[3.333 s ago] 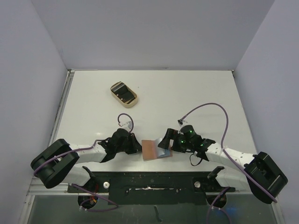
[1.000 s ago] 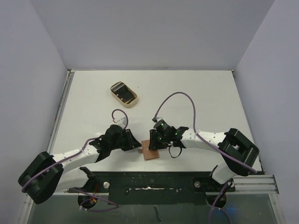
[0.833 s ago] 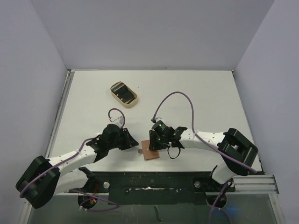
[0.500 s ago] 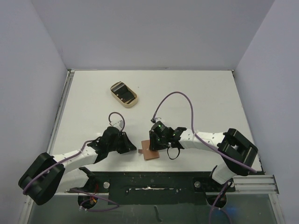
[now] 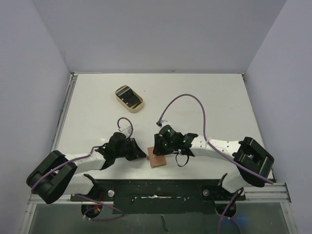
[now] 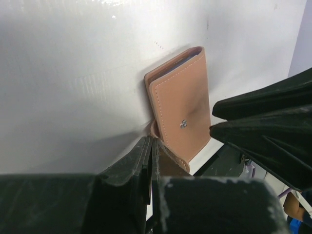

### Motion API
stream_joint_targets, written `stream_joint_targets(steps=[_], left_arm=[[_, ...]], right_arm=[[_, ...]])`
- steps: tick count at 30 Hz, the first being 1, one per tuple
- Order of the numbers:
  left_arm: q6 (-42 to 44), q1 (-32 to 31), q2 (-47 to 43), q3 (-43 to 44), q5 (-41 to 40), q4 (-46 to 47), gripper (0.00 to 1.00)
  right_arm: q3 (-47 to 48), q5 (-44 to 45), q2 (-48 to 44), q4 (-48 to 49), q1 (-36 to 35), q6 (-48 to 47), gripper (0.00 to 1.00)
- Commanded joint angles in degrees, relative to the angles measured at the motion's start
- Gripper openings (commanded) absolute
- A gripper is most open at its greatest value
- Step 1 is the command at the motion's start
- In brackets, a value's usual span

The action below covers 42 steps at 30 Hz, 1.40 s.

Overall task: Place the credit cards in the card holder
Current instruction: Close the card holder at the center of the board.

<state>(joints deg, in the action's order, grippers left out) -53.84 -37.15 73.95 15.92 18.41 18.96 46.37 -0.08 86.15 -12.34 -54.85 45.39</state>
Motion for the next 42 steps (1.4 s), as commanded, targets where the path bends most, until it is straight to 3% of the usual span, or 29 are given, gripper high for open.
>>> stream_joint_targets(steps=[1,19,30,42], left_arm=[[-0.47,-0.21,-0.29,1.57,0.97,5.01,0.0],[-1.48,-0.69,1.01,1.3,0.67,7.16,0.01],[-2.04,-1.34,1.63,1.22,0.22,7.87,0.01],[-2.21,-1.8,1.63,1.33,-0.21,7.87,0.01]], right_arm=[[1.68,-3.29,-2.39,5.75,-0.47,-1.49,0.27],[5.06,-8.45,2.11,6.38,-1.63,1.62,0.27],[6.39,-7.7,3.85,3.11,-1.65,2.83,0.21],[6.02,-4.41,2.53,-1.49,-1.65,5.38,0.34]])
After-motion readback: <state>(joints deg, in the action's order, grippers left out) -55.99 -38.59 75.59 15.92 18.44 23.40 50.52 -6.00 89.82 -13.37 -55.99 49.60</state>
